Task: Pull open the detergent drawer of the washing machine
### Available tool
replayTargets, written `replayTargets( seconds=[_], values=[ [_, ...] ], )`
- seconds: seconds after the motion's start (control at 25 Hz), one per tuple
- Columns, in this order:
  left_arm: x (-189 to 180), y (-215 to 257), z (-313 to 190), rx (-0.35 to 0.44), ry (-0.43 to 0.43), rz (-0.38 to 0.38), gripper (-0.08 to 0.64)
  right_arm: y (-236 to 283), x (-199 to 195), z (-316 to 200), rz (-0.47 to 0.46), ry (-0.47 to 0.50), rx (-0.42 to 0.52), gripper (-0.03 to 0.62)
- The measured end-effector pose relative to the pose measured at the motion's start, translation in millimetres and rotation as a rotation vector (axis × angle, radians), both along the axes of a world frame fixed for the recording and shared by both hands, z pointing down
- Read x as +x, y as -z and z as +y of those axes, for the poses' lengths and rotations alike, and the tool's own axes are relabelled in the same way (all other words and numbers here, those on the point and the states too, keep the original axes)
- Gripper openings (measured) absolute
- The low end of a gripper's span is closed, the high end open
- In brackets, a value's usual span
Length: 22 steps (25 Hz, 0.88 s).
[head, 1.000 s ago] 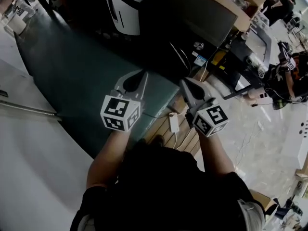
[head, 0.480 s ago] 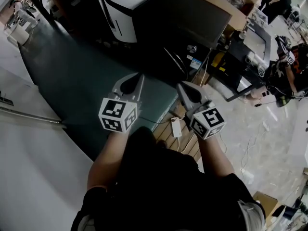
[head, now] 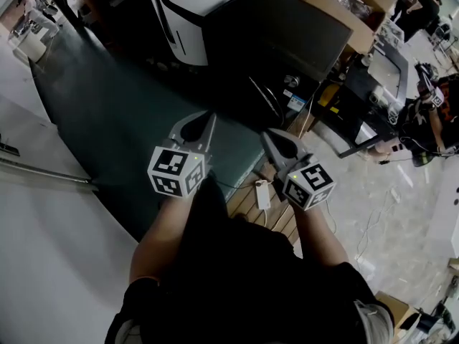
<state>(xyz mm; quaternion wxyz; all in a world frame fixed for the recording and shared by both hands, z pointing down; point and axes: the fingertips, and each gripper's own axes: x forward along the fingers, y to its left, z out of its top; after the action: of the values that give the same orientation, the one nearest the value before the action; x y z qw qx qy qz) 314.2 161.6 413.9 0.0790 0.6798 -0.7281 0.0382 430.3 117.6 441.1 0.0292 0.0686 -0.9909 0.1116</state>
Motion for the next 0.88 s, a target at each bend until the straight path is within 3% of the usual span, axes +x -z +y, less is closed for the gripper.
replayTargets(
  seconds=[0.44, 0.88],
  values=[
    [-71, -5, -37, 0.013, -0.009, 0.017, 0.011, -11, -74, -32, 0.054, 0.019, -0.012, 0.003],
    [-212, -12, -83, -0.016, 0.009, 0.065, 0.011, -19, -213, -79, 0.154, 0.048, -0.042, 0.003]
  ],
)
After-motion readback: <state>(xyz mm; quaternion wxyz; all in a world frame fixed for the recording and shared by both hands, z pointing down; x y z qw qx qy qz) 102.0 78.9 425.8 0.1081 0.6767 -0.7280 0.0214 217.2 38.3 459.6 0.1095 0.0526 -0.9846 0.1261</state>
